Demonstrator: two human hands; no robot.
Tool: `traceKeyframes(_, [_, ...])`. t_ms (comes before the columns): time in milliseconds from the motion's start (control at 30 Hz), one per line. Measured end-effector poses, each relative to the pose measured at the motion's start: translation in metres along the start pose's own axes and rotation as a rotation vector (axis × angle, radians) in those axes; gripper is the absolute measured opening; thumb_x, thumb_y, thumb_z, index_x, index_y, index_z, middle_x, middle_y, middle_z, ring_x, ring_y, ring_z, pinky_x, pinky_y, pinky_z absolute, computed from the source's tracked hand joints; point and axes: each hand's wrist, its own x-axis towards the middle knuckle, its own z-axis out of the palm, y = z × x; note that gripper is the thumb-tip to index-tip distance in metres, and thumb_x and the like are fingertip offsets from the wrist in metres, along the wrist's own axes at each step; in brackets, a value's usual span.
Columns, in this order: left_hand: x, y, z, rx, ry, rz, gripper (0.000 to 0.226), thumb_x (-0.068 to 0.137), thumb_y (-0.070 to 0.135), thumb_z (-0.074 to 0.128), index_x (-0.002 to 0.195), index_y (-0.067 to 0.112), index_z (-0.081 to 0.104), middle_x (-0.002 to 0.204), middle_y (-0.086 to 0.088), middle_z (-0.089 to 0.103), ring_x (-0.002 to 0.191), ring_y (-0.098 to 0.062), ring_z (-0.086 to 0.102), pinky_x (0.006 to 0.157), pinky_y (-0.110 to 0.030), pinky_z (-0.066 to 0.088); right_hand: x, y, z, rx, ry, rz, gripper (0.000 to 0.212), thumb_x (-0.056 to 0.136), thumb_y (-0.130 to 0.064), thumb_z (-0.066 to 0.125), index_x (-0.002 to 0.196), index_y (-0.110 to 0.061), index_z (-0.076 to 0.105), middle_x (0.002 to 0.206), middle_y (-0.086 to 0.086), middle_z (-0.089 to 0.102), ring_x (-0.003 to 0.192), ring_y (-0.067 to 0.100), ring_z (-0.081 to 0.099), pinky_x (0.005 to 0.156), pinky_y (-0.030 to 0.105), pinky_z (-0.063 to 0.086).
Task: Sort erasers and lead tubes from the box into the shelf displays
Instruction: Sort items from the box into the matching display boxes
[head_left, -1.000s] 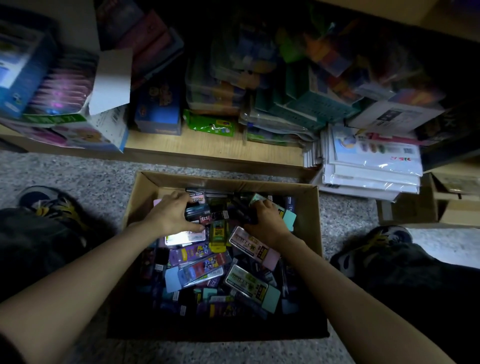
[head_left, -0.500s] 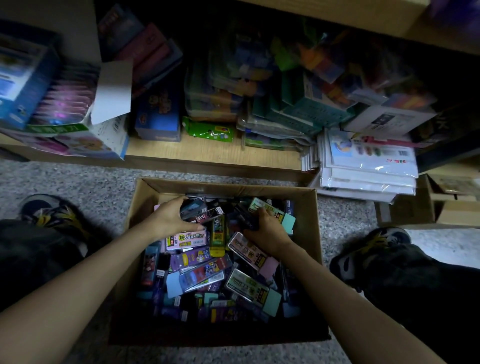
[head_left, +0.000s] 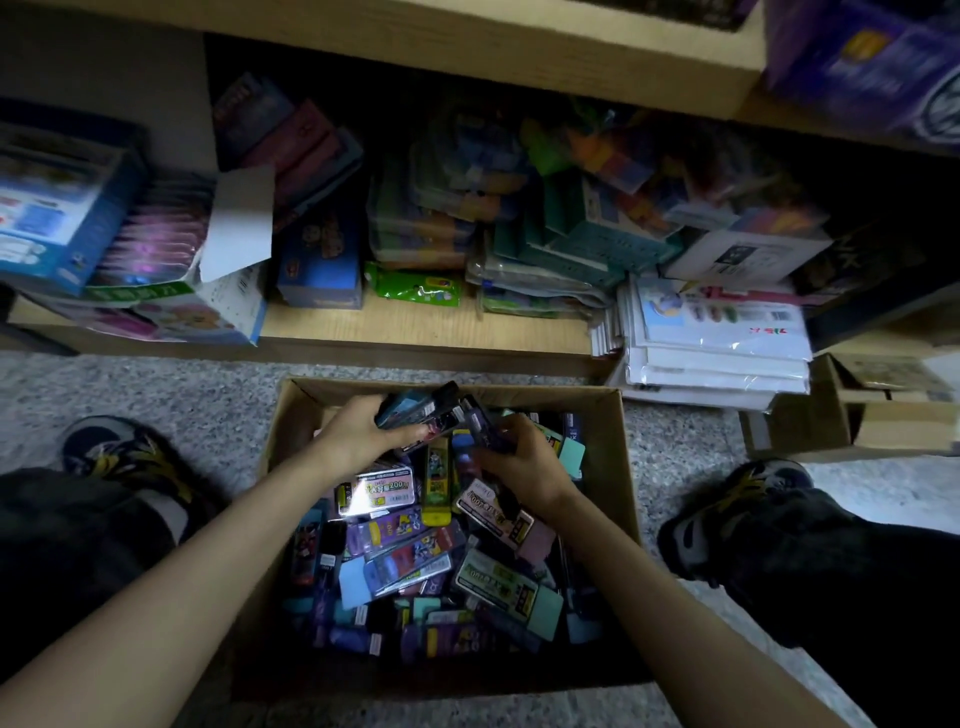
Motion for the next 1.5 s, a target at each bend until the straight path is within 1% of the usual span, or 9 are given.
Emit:
traceKeyframes(333, [-0.074, 0.034, 0.033, -0.561, -0.058, -0.118, 0.017, 0.076, 0.009, 0.073, 0.092, 0.013, 0.068, 0.076, 0.001, 0.073, 0.072, -0.014, 0.068, 0.057, -0.024, 0.051, -0.058, -0.044, -0.010, 0.347, -0.071, -0.075, 0.036, 0.080, -0.008, 0.072, 0.108, -0.005, 0.048, 0.077, 0.004, 0.067, 0.056, 0.008, 0.064, 0.050, 0.020, 0.049])
traceKeyframes(533, [-0.119, 0.074, 0.045, -0.810, -0.105, -0.087, 0.035, 0.076, 0.004, 0.068, 0.110, 0.010, 0.060, 0.085, -0.001, 0.074, 0.072, -0.011, 0.070, 0.052, -0.023, 0.053, -0.107, -0.076, -0.019, 0.323, 0.012, -0.208, 0.049, 0.079, -0.020, 0.074, 0.118, -0.006, 0.048, 0.105, 0.009, 0.067, 0.092, 0.017, 0.065, 0.085, 0.030, 0.052])
traceKeyframes(700, [-0.150, 0.112, 0.049, -0.702, -0.124, 0.152, 0.031, 0.073, 0.005, 0.069, 0.102, 0.014, 0.063, 0.080, 0.002, 0.074, 0.069, -0.008, 0.070, 0.056, -0.021, 0.054, -0.143, -0.104, -0.025, 0.434, 0.089, -0.260, 0.032, 0.085, -0.024, 0.067, 0.107, -0.008, 0.050, 0.103, 0.011, 0.066, 0.096, 0.022, 0.064, 0.090, 0.034, 0.051])
traceKeyframes(800, [-0.168, 0.134, 0.049, -0.647, -0.114, 0.297, 0.028, 0.073, 0.004, 0.069, 0.100, 0.012, 0.065, 0.088, -0.004, 0.075, 0.080, -0.013, 0.071, 0.062, -0.022, 0.055, -0.164, -0.124, -0.034, 0.515, 0.034, -0.214, 0.022, 0.086, -0.027, 0.066, 0.096, -0.014, 0.051, 0.089, 0.004, 0.069, 0.080, 0.017, 0.067, 0.073, 0.031, 0.053])
traceKeyframes(900, [-0.187, 0.155, 0.047, -0.607, -0.120, 0.400, 0.036, 0.063, 0.009, 0.074, 0.098, 0.013, 0.067, 0.091, -0.007, 0.075, 0.084, -0.018, 0.071, 0.066, -0.025, 0.056, -0.187, -0.149, -0.047, 0.706, -0.124, -0.139, 0.034, 0.086, -0.025, 0.065, 0.113, -0.009, 0.053, 0.094, 0.010, 0.071, 0.077, 0.021, 0.069, 0.063, 0.031, 0.056])
traceKeyframes(1067, [-0.207, 0.185, 0.042, -0.513, -0.057, 0.460, 0.030, 0.070, -0.007, 0.071, 0.089, 0.015, 0.067, 0.078, -0.002, 0.074, 0.074, -0.016, 0.069, 0.072, -0.030, 0.056, -0.215, -0.181, -0.061, 0.680, -0.228, -0.174, 0.033, 0.089, -0.025, 0.061, 0.119, -0.010, 0.061, 0.103, 0.013, 0.070, 0.079, 0.023, 0.069, 0.067, 0.034, 0.059])
traceKeyframes(1233, [-0.216, 0.217, 0.033, -0.472, -0.033, 0.473, 0.026, 0.071, -0.007, 0.071, 0.085, 0.015, 0.065, 0.068, 0.000, 0.073, 0.064, -0.012, 0.069, 0.055, -0.022, 0.053, -0.222, -0.200, -0.077, 0.508, -0.142, -0.262, 0.041, 0.090, -0.037, 0.059, 0.118, -0.008, 0.061, 0.109, 0.012, 0.069, 0.097, 0.025, 0.067, 0.085, 0.038, 0.054])
traceKeyframes(1367, [-0.213, 0.236, 0.015, -0.459, 0.009, 0.513, 0.027, 0.073, -0.007, 0.070, 0.089, 0.013, 0.064, 0.071, 0.002, 0.074, 0.063, -0.007, 0.069, 0.052, -0.016, 0.052, -0.221, -0.217, -0.099, 0.580, -0.097, -0.317, 0.007, 0.085, -0.007, 0.049, 0.086, -0.007, 0.055, 0.076, 0.009, 0.052, 0.058, 0.017, 0.052, 0.049, 0.025, 0.043])
traceKeyframes(1500, [-0.203, 0.253, -0.004, -0.464, 0.040, 0.537, 0.026, 0.071, -0.005, 0.071, 0.089, 0.014, 0.065, 0.070, 0.004, 0.074, 0.061, -0.004, 0.068, 0.048, -0.013, 0.048, -0.217, -0.229, -0.130, 0.461, -0.015, -0.436, 0.025, 0.083, 0.009, 0.052, 0.101, -0.009, 0.052, 0.083, 0.009, 0.056, 0.063, 0.015, 0.058, 0.049, 0.024, 0.046])
